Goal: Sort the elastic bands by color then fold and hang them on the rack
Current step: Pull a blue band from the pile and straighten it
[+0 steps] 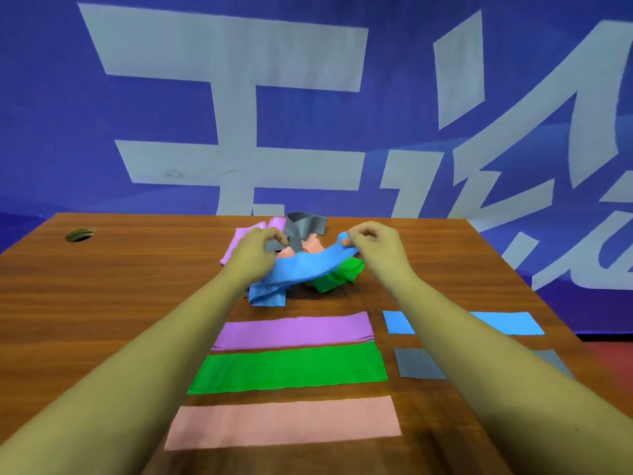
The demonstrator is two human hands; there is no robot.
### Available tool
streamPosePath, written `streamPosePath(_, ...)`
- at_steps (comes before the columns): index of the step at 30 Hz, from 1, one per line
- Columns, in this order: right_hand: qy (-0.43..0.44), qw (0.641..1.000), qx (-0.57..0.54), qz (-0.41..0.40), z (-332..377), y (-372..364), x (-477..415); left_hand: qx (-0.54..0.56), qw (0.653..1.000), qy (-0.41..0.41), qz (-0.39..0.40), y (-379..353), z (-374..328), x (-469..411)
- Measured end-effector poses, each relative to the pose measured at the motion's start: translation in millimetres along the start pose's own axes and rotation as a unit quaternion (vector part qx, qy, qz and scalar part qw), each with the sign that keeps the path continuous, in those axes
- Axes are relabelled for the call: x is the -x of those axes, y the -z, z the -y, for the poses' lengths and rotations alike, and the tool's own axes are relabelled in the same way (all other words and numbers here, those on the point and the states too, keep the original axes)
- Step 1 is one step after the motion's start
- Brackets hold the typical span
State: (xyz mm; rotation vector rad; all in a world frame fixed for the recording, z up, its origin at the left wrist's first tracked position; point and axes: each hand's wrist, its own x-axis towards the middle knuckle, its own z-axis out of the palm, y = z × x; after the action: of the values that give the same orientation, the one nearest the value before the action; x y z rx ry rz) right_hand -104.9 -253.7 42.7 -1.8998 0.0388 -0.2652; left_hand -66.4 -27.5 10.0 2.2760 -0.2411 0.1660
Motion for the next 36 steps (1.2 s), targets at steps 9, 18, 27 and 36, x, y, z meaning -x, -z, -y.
streamPosePath(9, 0.071, 0.994, 0.006, 0.083, 36, -21, -3, 0.179, 0.981, -0.012, 0.070, -14, -31, 3)
streamPosePath(18, -0.057, 0.990, -0.089, 0.089, 70, 12, 13, 0.200, 0.976, -0.078, 0.043, 6, -73, 17)
streamPosePath(27, -0.055, 0.991, -0.021, 0.124, 100, 32, 30, 0.185, 0.970, -0.132, 0.085, 26, -99, 37)
streamPosePath(36, 0.091, 0.992, -0.081, -0.022, 132, 58, 33, 0.136, 0.979, -0.051, 0.146, 19, -89, 55)
